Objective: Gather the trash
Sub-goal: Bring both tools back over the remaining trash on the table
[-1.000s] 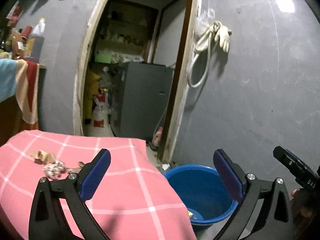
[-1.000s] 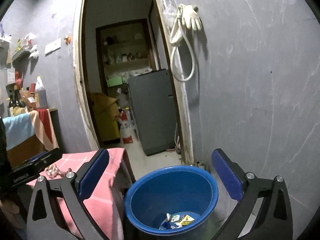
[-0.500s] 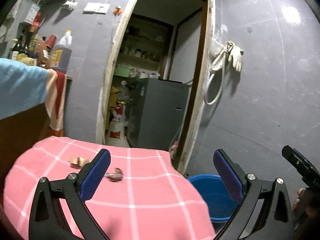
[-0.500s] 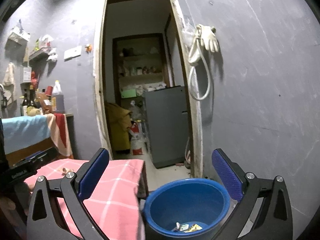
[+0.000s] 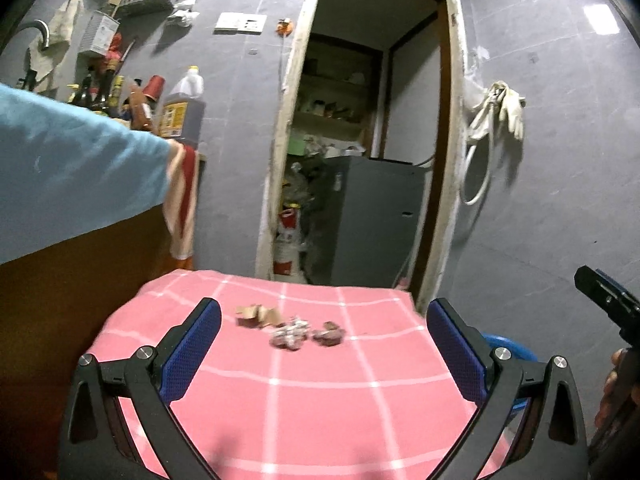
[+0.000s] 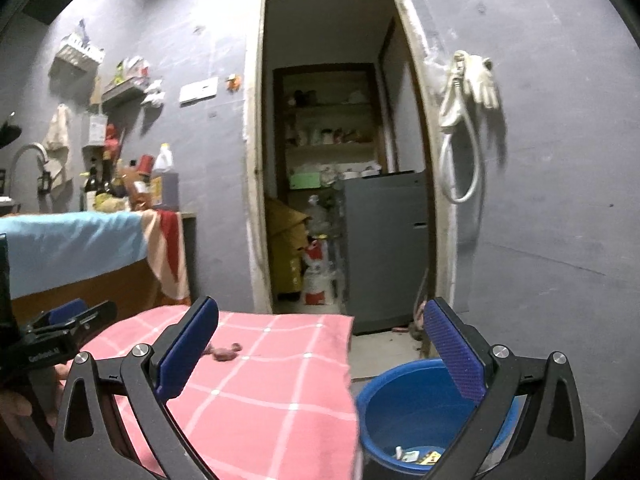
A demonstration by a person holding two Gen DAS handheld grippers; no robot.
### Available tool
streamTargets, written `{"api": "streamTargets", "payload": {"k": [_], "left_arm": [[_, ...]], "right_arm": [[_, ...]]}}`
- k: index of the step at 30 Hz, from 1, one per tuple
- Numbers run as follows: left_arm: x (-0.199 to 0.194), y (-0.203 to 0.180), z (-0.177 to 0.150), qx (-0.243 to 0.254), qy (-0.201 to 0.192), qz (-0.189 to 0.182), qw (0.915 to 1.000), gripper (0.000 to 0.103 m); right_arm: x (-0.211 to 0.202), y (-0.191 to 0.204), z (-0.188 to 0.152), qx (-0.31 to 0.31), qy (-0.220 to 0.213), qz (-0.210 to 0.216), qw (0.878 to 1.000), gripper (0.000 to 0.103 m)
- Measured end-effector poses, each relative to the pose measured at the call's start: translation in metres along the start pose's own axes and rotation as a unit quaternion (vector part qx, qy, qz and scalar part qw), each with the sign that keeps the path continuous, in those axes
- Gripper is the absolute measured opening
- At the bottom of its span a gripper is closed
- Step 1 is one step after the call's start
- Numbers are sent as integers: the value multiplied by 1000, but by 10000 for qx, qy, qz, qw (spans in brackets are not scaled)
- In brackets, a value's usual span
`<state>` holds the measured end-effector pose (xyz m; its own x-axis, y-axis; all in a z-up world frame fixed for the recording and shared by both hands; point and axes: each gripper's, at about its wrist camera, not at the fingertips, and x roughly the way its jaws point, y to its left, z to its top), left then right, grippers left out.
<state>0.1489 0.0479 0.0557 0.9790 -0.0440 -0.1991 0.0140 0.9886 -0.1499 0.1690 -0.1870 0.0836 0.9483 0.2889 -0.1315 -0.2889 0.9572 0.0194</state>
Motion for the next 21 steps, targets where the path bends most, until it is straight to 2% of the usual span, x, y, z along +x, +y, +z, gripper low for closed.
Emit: {"api": "streamTargets", "payload": {"k": [14,21], "left_arm": [[14,43,-11,242,89,516,9983,101],[39,58,-13,313,254,536,9977,101]], "right_arm": [[47,49,-18,-306,166,630,9974,103],[86,66,-27,-631,417,875,9933,103]]}}
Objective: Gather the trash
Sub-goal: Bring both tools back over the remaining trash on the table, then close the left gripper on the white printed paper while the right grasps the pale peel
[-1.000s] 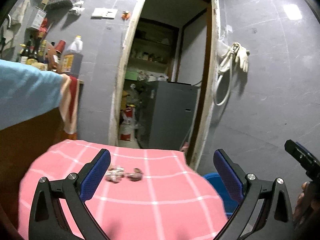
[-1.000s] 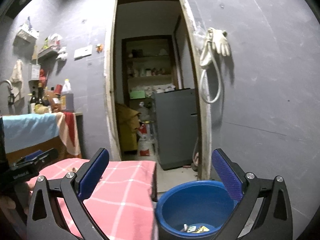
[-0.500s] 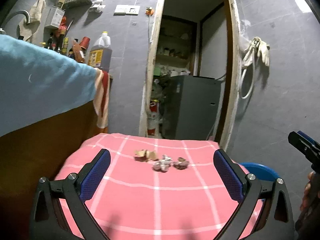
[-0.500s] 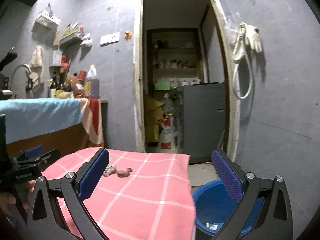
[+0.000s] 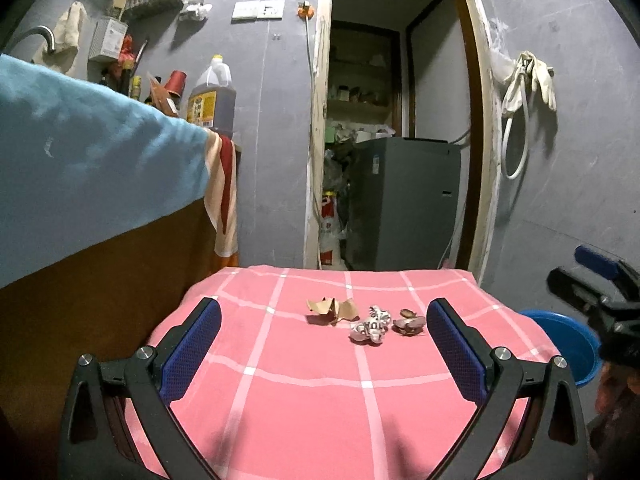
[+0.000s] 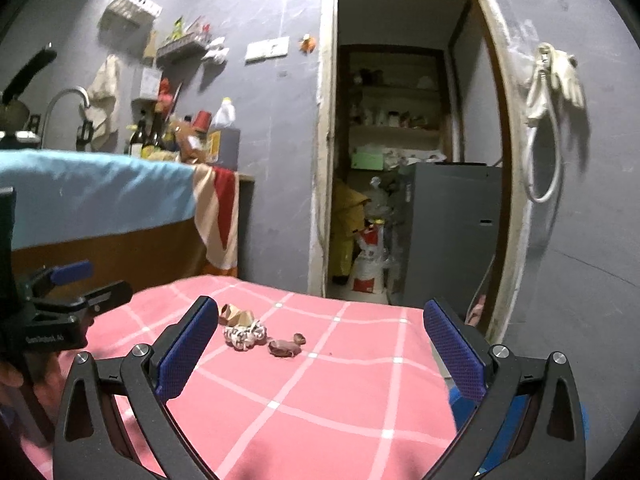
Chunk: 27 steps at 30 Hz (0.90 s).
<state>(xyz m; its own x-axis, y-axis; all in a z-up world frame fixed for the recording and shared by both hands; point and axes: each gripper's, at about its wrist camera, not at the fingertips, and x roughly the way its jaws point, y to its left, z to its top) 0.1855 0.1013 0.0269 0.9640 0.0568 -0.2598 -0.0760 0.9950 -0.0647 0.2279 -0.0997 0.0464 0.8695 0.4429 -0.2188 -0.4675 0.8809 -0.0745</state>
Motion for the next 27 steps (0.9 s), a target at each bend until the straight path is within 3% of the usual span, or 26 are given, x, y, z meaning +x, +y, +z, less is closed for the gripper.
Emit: {"api": "streamTargets", "payload": {"k": [8,13,17,19,21,24,27], "left_arm": [[47,0,3,64,730,-132,9972,100],[76,-7,1,231,1245,-335,9914,97],[100,-15,-2,373,1682,-550,9835,81],[111,-19,-4,411,1869,-639,9794,77],[121,-23,-6,442,2027,-731,9755,65],[135,-27,-7,488,2253,-843,9694,55],[150,-31,-9,548,2454,-867,9640,48]], "right_arm": [[56,-15,-7,453,950,335,9939,102],[80,-21,-13,594,1443,357,9871,85],[95,-26,-19,606,1838,328,9805,80],[100,-28,-20,632,1934,328,9785,79],[103,-30,-22,662,2012,322,9768,79],[105,-31,-23,626,2089,323,9754,76],[112,-30,-24,571,2188,356,9734,74]]}}
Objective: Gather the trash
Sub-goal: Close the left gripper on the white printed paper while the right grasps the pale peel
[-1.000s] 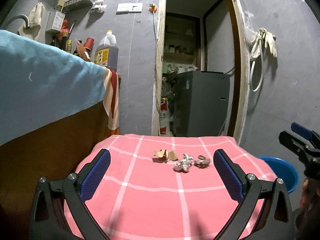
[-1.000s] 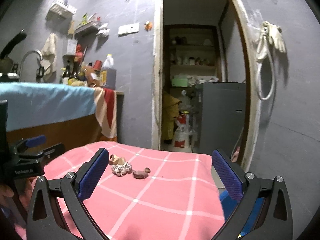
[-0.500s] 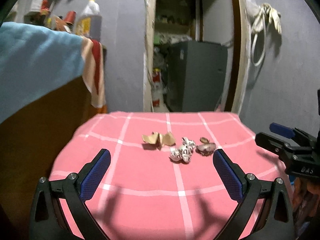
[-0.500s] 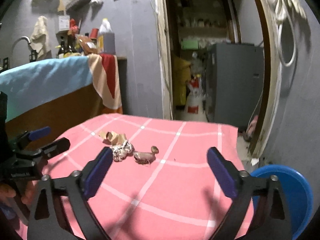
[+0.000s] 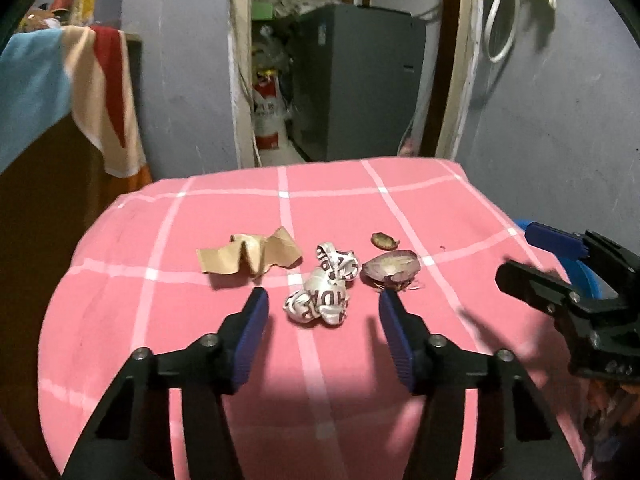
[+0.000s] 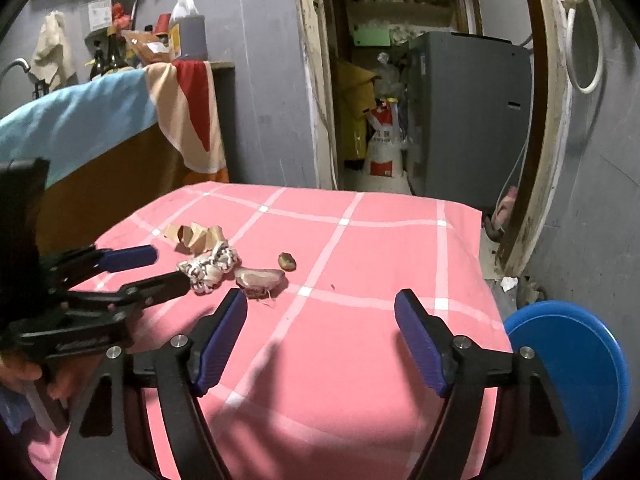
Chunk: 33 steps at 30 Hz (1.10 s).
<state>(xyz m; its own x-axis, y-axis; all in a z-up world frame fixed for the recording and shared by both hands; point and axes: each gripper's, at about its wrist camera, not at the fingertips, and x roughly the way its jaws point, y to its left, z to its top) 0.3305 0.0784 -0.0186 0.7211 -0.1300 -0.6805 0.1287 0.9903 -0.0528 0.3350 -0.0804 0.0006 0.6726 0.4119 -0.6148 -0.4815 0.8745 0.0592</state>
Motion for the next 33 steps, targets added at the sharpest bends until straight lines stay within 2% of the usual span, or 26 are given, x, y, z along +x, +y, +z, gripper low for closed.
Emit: {"api": "streamTargets", "payload": {"k": [1,3,6,13,20,26,30,33], "left_arm": [[4,-1,1,23,82,19,10000,47],[9,0,2,25,178,11,9998,36],[14,3,2,-26,289,-49,9996,28],[10,17,2,-363,218,-277,9987,25],[-8,29,-3,-676,40,-50,9977,24],[-22,44,-11,-1034,-53,-83,9946,24],[-27,46,-13,-1101,-91,-76,9938,24],[-31,44,-15,-1094,-130,-60,9939,23]], "right_arm": [[2,0,1,-9,39,18,10000,73],[8,1,1,-31,162,78,9998,71],[18,5,2,-86,357,105,9993,71],[36,10,2,-48,660,258,9975,71],[53,24,7,-219,934,406,9946,70],[73,36,17,-328,1217,323,9915,57],[82,42,21,-322,1287,324,9906,49],[83,43,24,-318,1275,329,9908,36]]}}
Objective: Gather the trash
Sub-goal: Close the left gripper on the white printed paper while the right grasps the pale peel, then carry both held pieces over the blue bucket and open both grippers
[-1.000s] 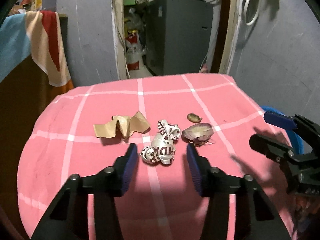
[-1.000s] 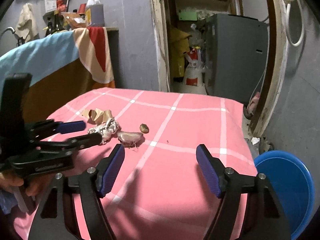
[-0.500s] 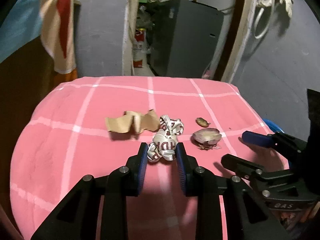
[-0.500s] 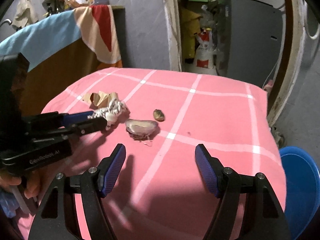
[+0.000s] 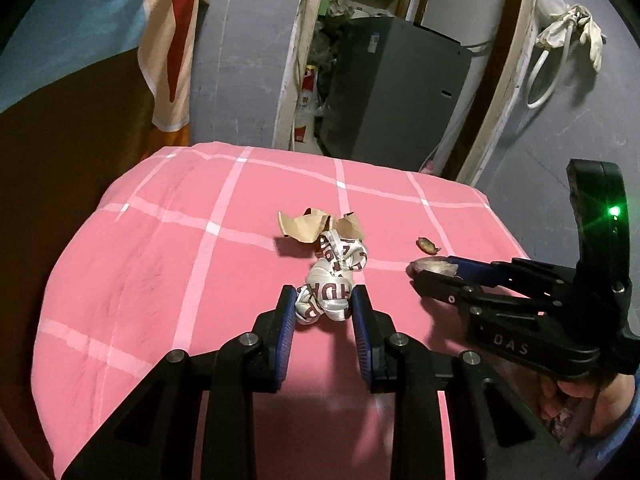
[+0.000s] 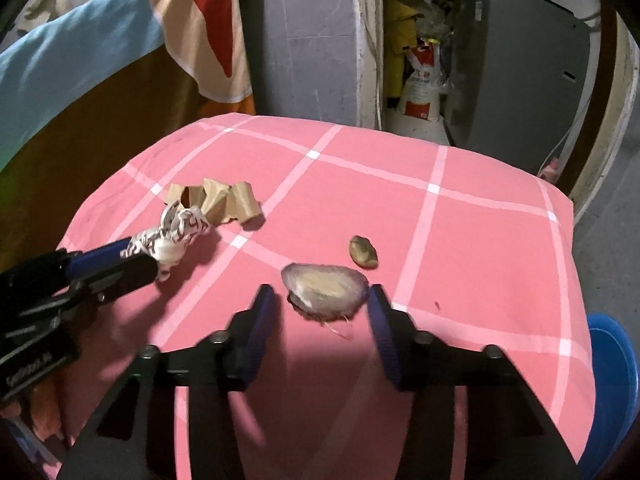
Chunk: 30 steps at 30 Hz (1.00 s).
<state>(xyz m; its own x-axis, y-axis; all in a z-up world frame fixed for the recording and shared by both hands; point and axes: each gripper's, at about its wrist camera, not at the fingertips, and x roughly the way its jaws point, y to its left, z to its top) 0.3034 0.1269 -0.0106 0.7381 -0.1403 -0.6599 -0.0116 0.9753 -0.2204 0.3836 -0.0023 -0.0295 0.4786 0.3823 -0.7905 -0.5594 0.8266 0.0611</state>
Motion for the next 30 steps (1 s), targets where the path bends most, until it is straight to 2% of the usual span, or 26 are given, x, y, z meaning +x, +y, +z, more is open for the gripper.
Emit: {"api": "streamTargets", "payload": {"k": [7,14,19,23,30], "left_arm": [[-11,-11,-9,76,-77,-86,9999,23],[-36,-39,-15,169,-661,-404,9968,23],[-61,-68,-18,256,-1275,-672,9892,23],[-78,-95,-15,321,-1730,-847,9808,23],[-97,-145,-12,524,-2232,-1165,9664,23]], "right_arm": [[-15,-2,-13,82,-193,233,9995,33],[-69,-11,-41,191,-1091,281,9934,33],[-119,-19,-59,187,-1900,81,9816,33],[-159,-29,-70,203,-2534,-199,9669,33],[-220,-53,-95,344,-3276,-691,9416,33]]}}
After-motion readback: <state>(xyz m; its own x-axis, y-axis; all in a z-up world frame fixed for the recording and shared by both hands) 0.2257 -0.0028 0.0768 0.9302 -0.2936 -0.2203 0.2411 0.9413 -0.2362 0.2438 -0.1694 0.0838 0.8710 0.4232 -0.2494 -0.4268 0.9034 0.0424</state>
